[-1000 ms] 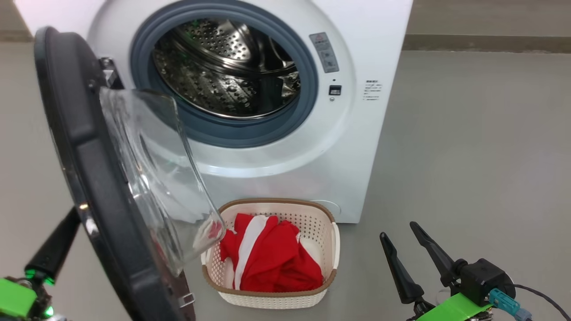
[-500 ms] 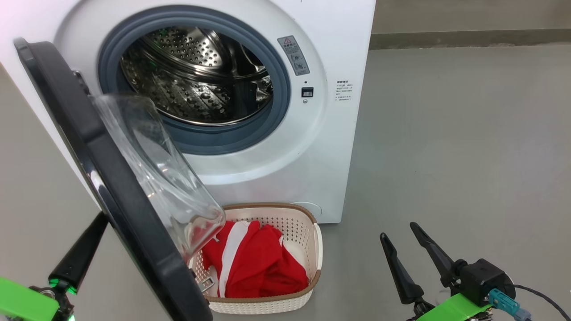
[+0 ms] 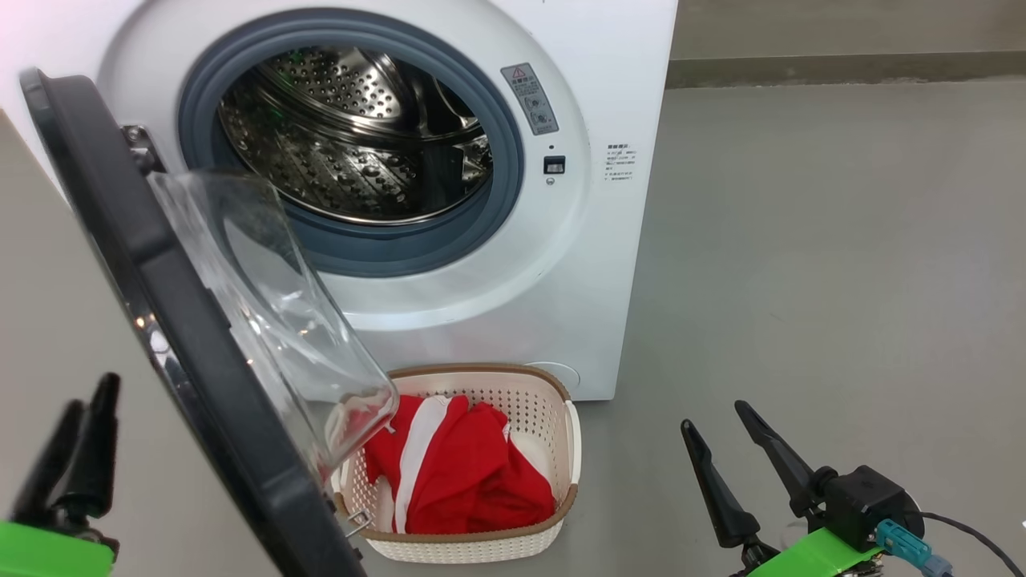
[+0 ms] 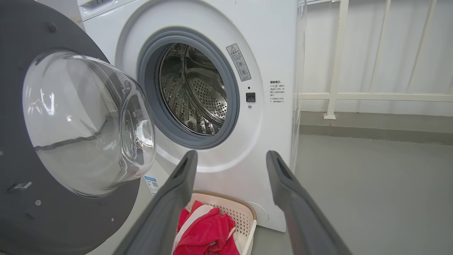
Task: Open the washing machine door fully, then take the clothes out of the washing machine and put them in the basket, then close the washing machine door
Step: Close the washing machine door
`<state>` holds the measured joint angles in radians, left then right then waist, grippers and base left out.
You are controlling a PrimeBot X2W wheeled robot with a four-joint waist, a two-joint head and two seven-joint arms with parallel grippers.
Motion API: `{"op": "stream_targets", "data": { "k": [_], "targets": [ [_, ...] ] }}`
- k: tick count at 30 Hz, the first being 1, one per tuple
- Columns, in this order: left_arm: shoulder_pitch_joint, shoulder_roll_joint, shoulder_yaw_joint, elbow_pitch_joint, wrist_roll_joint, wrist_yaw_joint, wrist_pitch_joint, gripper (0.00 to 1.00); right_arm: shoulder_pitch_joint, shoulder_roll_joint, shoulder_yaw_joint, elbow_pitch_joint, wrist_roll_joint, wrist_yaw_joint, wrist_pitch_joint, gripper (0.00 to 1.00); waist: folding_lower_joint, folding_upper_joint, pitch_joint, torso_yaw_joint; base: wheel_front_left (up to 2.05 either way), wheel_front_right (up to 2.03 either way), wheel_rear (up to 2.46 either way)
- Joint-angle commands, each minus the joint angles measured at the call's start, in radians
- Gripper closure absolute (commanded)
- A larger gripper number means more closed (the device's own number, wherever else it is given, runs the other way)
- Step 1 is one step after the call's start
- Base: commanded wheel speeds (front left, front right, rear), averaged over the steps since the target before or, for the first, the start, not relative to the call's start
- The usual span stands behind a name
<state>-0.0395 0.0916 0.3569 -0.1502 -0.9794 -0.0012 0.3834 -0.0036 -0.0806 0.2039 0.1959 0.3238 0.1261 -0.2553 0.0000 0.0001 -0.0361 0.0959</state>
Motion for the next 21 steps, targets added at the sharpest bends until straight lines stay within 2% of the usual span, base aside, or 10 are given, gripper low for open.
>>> {"op": "stream_targets", "data": {
  "k": [1,5,8,11,14,21],
  "targets": [
    [-0.003,0.043,0.022,0.005,0.100,-0.047,-0.095,0.00,-0.033,0.001,0.020,-0.020,0.008,0.005,-0.006,0.00,0.0000,-0.0001,0.000,0.000,0.00,0.00,0.00],
    [0.022,0.083,-0.030,0.087,0.334,-0.092,-0.318,0.00,-0.037,-0.002,0.019,-0.020,0.010,0.005,-0.006,0.00,0.0000,-0.0001,-0.002,-0.003,0.00,0.00,0.00],
    [0.041,0.101,-0.075,0.157,0.475,-0.098,-0.459,0.00,-0.039,-0.003,0.019,-0.018,0.011,0.005,-0.006,0.00,0.0000,-0.0001,-0.003,-0.005,0.00,0.00,0.00],
    [0.045,0.103,-0.104,0.229,0.569,-0.091,-0.574,0.00,-0.039,-0.002,0.021,-0.017,0.013,0.005,-0.006,0.00,0.0000,-0.0001,-0.002,-0.005,0.00,0.00,0.00],
    [0.042,0.101,-0.130,0.289,0.630,-0.091,-0.626,0.00,-0.040,-0.002,0.022,-0.017,0.013,0.005,-0.006,0.00,0.0000,-0.0001,0.000,-0.004,0.00,0.00,0.00],
    [0.035,0.100,-0.133,0.333,0.732,-0.078,-0.644,0.00,-0.040,0.000,0.018,-0.019,0.011,0.005,-0.006,0.00,0.0000,-0.0001,0.004,-0.003,0.00,0.00,0.00]
  ]
}}
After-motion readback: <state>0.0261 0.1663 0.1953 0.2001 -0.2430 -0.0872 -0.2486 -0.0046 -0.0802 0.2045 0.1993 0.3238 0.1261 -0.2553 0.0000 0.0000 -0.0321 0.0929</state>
